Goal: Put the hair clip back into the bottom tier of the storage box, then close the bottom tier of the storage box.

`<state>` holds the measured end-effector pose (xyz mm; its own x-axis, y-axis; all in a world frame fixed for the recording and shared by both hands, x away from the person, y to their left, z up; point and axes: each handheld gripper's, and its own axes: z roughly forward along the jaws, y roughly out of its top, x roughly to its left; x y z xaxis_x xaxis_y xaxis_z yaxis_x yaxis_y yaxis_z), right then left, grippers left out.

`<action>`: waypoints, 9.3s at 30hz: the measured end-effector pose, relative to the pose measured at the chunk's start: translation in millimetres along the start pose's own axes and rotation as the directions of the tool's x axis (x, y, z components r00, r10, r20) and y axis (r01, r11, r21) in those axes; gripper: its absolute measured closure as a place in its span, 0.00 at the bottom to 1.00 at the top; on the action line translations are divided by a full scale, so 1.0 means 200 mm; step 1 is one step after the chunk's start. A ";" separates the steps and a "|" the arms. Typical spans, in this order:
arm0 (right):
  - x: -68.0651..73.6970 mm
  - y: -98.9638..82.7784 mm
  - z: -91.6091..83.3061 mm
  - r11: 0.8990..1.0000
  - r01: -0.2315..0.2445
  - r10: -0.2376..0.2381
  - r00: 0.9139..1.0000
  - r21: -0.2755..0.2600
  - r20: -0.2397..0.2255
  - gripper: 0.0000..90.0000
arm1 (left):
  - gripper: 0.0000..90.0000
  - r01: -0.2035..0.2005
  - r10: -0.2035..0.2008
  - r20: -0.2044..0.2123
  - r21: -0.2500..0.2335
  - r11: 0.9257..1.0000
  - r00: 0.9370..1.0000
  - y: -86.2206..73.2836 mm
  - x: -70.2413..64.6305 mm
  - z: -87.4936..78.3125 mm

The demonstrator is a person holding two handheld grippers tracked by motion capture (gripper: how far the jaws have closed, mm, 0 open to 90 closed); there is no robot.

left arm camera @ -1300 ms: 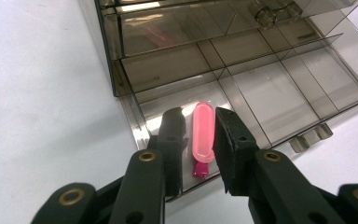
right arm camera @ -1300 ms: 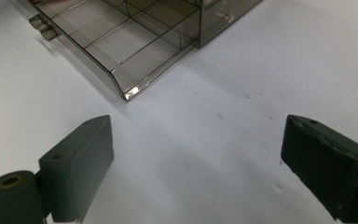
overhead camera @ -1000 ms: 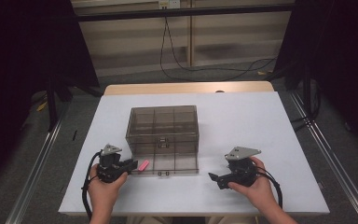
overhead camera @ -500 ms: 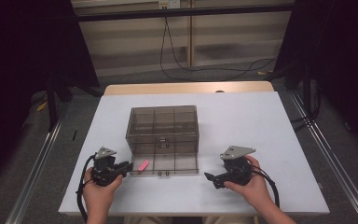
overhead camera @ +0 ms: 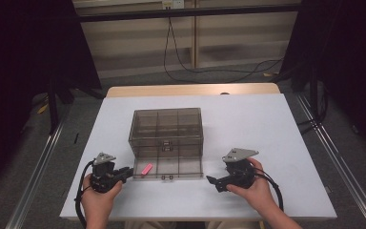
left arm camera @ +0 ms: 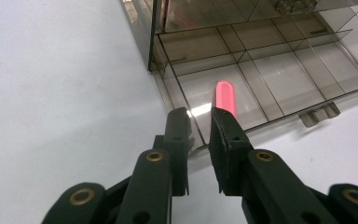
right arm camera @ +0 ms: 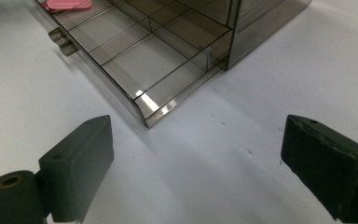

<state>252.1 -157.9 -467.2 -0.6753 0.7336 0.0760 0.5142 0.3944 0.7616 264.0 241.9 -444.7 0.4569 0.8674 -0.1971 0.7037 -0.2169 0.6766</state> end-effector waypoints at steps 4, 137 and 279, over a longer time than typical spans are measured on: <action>0.00 0.00 0.00 1.000 -0.001 0.001 1.000 -0.002 -0.002 0.10 | 0.88 0.005 -0.005 -0.001 0.004 1.000 1.000 -0.01 0.00 0.00; -0.12 0.33 -0.09 0.997 -0.052 0.050 0.998 -0.063 -0.040 1.00 | 0.99 -0.011 0.011 0.028 0.000 1.000 1.000 -0.13 -0.10 0.01; -0.09 0.55 0.07 0.995 -0.062 0.062 0.998 -0.074 0.009 1.00 | 1.00 -0.127 0.127 0.083 -0.009 0.992 0.988 -0.01 -0.32 0.28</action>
<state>329.4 -120.1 -394.0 -0.6369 0.7619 0.1174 0.5140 0.3063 0.8012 264.7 162.4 -473.0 0.5866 0.7923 -0.1676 0.6349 -0.3214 0.7026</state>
